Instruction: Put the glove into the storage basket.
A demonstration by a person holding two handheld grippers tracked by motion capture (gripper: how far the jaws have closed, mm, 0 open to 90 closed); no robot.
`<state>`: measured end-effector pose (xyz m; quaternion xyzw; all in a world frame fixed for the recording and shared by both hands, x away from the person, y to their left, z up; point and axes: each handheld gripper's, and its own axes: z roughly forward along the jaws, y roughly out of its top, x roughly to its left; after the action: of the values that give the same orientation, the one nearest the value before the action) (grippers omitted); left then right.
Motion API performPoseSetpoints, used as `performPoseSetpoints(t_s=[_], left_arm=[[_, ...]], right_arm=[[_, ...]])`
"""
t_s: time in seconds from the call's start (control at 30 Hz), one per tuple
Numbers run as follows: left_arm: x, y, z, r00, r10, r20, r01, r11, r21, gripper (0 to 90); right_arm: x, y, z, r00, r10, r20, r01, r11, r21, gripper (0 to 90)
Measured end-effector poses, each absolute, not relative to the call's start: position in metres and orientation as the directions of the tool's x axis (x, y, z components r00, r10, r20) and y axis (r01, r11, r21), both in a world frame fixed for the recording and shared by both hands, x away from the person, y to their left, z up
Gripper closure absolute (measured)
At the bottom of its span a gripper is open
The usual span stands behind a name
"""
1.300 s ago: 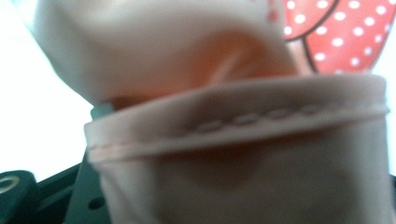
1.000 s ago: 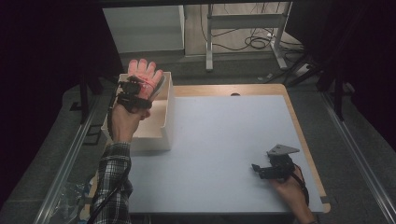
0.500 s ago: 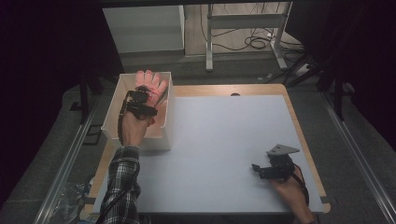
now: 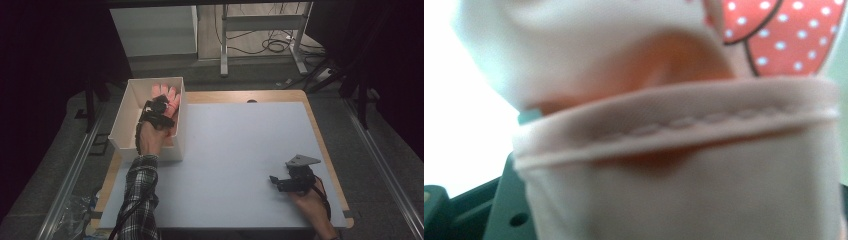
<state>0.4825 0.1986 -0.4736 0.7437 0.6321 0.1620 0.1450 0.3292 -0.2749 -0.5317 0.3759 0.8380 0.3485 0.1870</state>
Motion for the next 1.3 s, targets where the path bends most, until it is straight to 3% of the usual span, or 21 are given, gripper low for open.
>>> performPoseSetpoints(t_s=[0.2, 0.8, 1.3], left_arm=[[0.488, 0.195, -0.478, 0.148, 0.987, 0.067, 0.905, -0.163, 0.393, 36.6], [0.493, 0.198, -0.482, 0.134, 0.990, 0.041, 0.922, -0.139, 0.362, 6.7], [0.481, 0.206, -0.462, 0.161, 0.987, -0.009, 0.887, -0.141, 0.440, 5.1]], right_arm=[[0.329, -0.275, -0.532, -0.648, 0.760, -0.052, 0.499, 0.475, 0.725, 16.7], [0.329, -0.275, -0.532, -0.647, 0.760, -0.052, 0.499, 0.475, 0.725, 16.7], [0.329, -0.275, -0.532, -0.647, 0.760, -0.053, 0.498, 0.475, 0.725, 16.7]])
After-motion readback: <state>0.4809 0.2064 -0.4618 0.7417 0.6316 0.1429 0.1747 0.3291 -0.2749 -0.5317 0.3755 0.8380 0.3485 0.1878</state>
